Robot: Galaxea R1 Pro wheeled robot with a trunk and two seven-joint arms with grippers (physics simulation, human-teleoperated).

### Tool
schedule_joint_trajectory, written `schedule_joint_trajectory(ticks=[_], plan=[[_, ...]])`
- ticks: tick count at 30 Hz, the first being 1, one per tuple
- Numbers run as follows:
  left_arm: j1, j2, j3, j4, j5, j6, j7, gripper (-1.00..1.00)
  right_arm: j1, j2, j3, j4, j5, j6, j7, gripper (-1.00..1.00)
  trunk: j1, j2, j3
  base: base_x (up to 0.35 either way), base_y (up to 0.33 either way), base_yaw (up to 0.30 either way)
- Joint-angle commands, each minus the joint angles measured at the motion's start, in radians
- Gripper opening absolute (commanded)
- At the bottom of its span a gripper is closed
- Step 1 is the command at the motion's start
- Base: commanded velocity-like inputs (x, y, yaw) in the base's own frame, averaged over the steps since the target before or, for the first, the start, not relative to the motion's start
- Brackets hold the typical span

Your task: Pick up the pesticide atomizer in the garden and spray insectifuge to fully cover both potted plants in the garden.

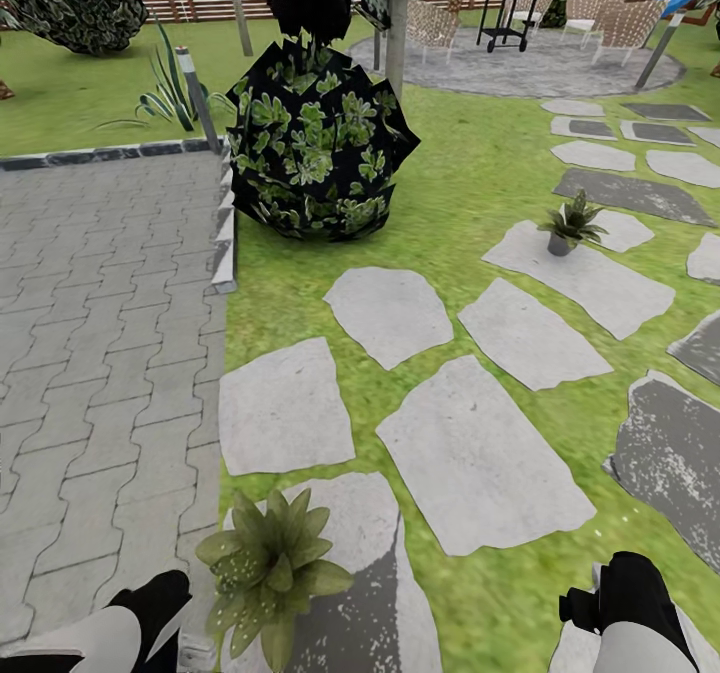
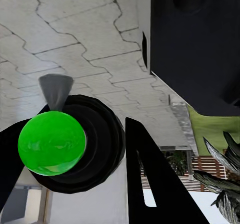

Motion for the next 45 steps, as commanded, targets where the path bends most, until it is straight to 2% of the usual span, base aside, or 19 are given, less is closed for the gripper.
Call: schedule_joint_trajectory(ticks=[1, 8, 22, 24, 25, 27, 31, 37, 42, 45], plan=[[0.0, 0.0, -0.002, -0.002, -0.009, 0.003, -0.01, -1.0, -0.001, 0.001, -0.004, -0.002, 0.01, -0.001, 0.01, 1.0, 0.0, 0.0, -0.002, 0.0, 0.0, 0.125], [0.0, 0.0, 0.002, -0.002, -0.008, 0.003, -0.01, -1.0, -0.001, 0.001, -0.004, -0.002, 0.01, -0.001, 0.01, 1.0, 0.0, 0.0, -0.009, -0.023, 0.0, 0.154], [-0.004, 0.0, 0.0, -0.002, -0.009, 0.003, -0.006, -1.0, -0.001, 0.001, -0.004, -0.002, 0.012, -0.001, 0.01, 1.0, 0.0, 0.0, -0.018, -0.189, -0.049, 0.099], [-0.014, 0.0, -0.001, -0.002, -0.008, 0.003, -0.006, -1.0, -0.001, 0.001, -0.004, -0.002, 0.012, -0.001, 0.01, 1.0, 0.0, 0.0, -0.018, -0.016, -0.033, 0.023], [-0.048, -0.001, 0.0, -0.001, -0.006, 0.004, -0.007, -1.0, -0.001, 0.001, -0.004, -0.002, 0.012, -0.001, 0.01, 1.0, 0.0, 0.0, -0.018, -0.005, -0.01, 0.007], [-0.083, -0.004, 0.001, -0.001, -0.005, 0.004, -0.007, -1.0, -0.001, 0.001, -0.004, -0.002, 0.012, -0.001, 0.01, 1.0, 0.0, 0.0, -0.018, -0.003, -0.005, 0.004], [-0.138, -0.041, 0.001, -0.001, -0.004, 0.005, -0.007, -1.0, -0.001, 0.001, -0.004, -0.002, 0.012, -0.001, 0.01, 1.0, 0.0, 0.0, -0.018, 0.08, -0.08, 0.001], [-0.167, -0.09, 0.001, 0.003, -0.005, 0.006, -0.007, -1.0, -0.001, 0.001, -0.004, -0.002, 0.012, -0.001, 0.01, 1.0, 0.0, 0.0, -0.018, 0.214, -0.214, 0.0], [-0.171, -0.096, 0.0, 0.006, -0.006, 0.008, -0.007, -1.0, -0.001, 0.001, -0.004, -0.002, 0.012, -0.001, 0.01, 1.0, 0.0, 0.0, -0.018, 0.04, -0.055, 0.0], [-0.196, -0.096, 0.001, 0.006, -0.006, 0.008, -0.007, -1.0, -0.001, 0.001, -0.004, -0.002, 0.012, -0.001, 0.01, 1.0, 0.0, 0.0, -0.018, 0.002, -0.003, 0.0]])
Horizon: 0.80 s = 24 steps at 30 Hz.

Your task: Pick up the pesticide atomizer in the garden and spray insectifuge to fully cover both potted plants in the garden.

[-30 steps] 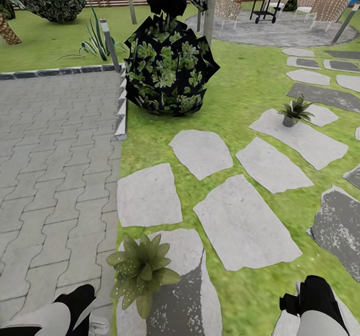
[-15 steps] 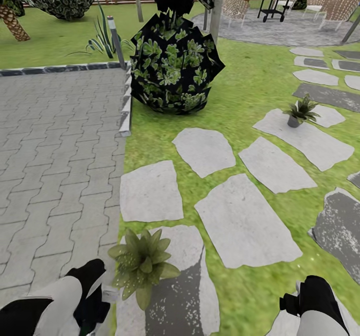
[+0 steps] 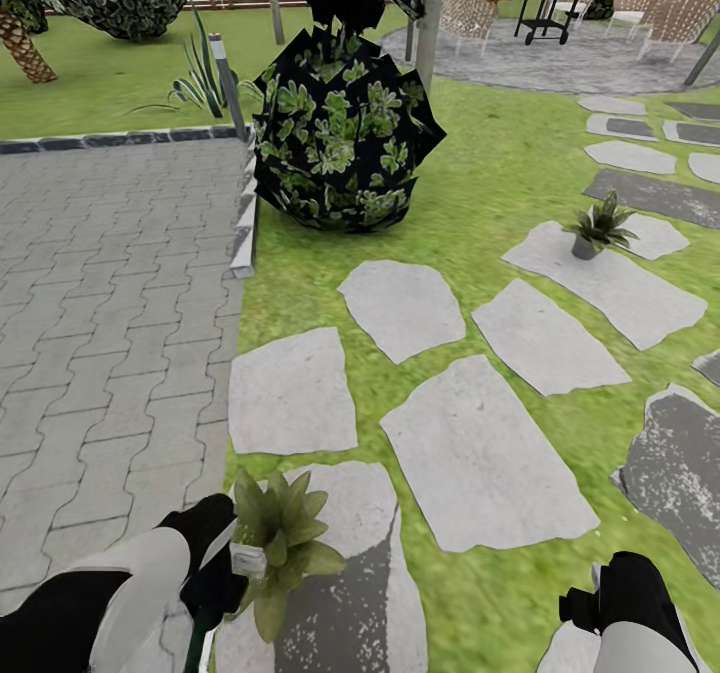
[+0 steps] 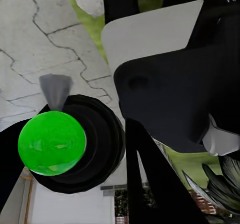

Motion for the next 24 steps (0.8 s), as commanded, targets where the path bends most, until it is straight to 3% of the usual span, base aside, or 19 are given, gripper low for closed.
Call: schedule_joint_trajectory(ticks=[1, 5, 24], plan=[[-0.014, 0.0, -0.002, -0.001, -0.009, 0.004, -0.011, -1.0, -0.001, 0.001, -0.004, -0.002, 0.01, -0.001, 0.01, 1.0, 0.0, 0.0, -0.001, 0.0, 0.0, 0.0], [-0.06, 0.0, -0.002, 0.0, -0.009, 0.004, -0.011, -1.0, -0.001, 0.001, -0.004, -0.002, 0.01, -0.001, 0.01, 1.0, 0.0, 0.0, -0.001, 0.0, -0.077, 0.0], [-0.064, 0.005, -0.011, -0.001, -0.012, 0.004, -0.011, -1.0, -0.001, 0.001, -0.004, -0.002, 0.01, -0.001, 0.01, 1.0, 0.0, 0.0, -0.001, 0.0, -0.031, 0.0]])
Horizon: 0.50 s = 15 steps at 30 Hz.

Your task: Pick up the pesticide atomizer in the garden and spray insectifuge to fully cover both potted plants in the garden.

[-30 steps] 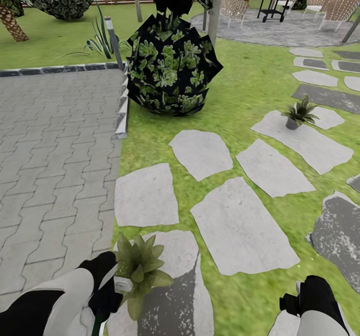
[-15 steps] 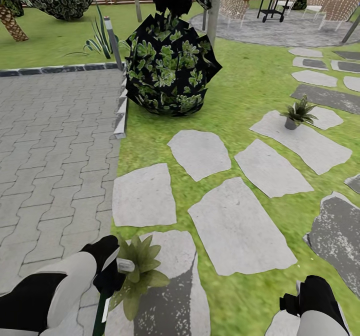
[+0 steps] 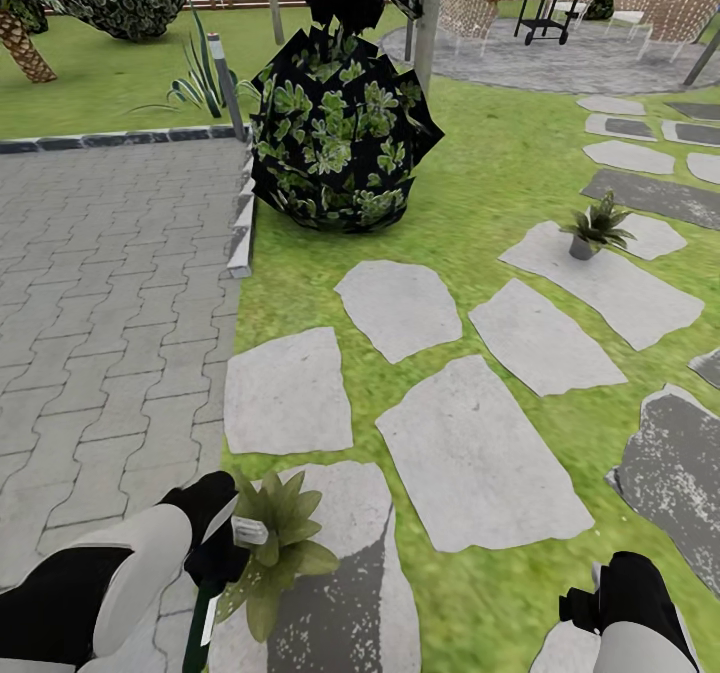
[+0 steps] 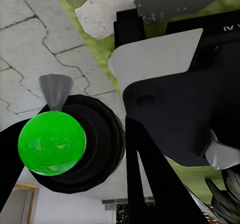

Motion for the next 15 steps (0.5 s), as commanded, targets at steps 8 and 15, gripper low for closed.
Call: schedule_joint_trajectory(ticks=[8, 15], plan=[[0.0, 0.0, -0.001, -0.001, -0.008, 0.003, -0.01, -1.0, -0.001, 0.001, -0.004, -0.003, 0.01, -0.001, 0.01, 1.0, 0.0, 0.0, 0.01, 0.002, 0.0, 0.0], [0.0, 0.0, -0.002, -0.003, -0.007, 0.003, -0.01, -1.0, -0.001, 0.001, -0.004, -0.003, 0.01, -0.001, 0.01, 1.0, 0.0, 0.0, 0.022, 0.084, 0.0, 0.0]])
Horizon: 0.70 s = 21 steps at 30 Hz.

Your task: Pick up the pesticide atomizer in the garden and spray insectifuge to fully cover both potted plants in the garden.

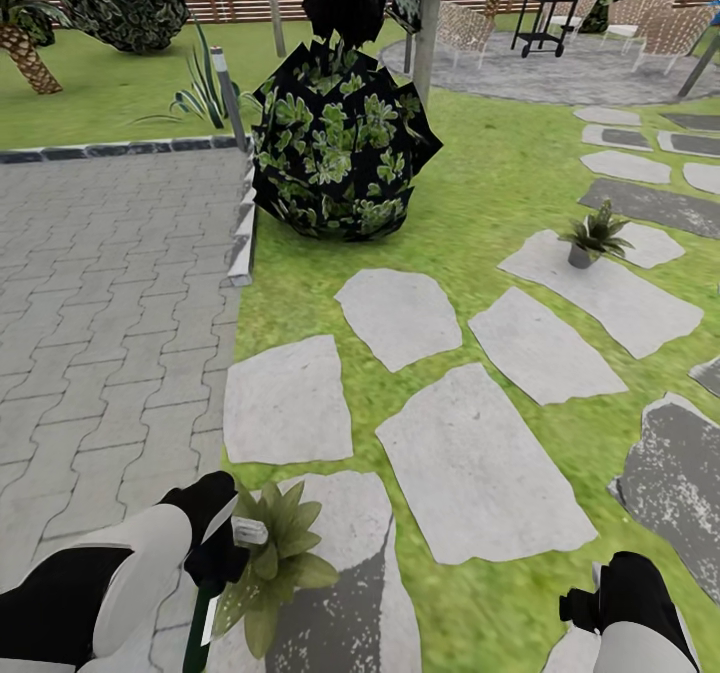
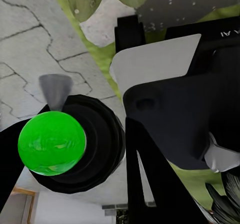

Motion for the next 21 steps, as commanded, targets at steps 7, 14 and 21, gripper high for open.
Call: schedule_joint_trajectory(ticks=[7, 14, 21], plan=[[0.0, 0.0, -0.004, -0.002, -0.009, 0.003, -0.011, -1.0, -0.001, 0.001, -0.004, -0.002, 0.011, -0.001, 0.01, 1.0, 0.0, 0.0, 0.01, 0.003, 0.0, 0.0], [0.0, 0.0, -0.006, -0.002, -0.01, 0.001, -0.012, -1.0, -0.001, 0.001, -0.004, -0.001, 0.011, -0.001, 0.01, 1.0, 0.0, 0.0, 0.012, 0.0, 0.0, 0.0], [0.0, 0.0, -0.005, -0.003, -0.01, 0.0, -0.012, -1.0, -0.001, 0.001, -0.004, -0.001, 0.011, -0.001, 0.01, 1.0, -0.004, 0.007, 0.015, 0.0, 0.0, 0.0]])
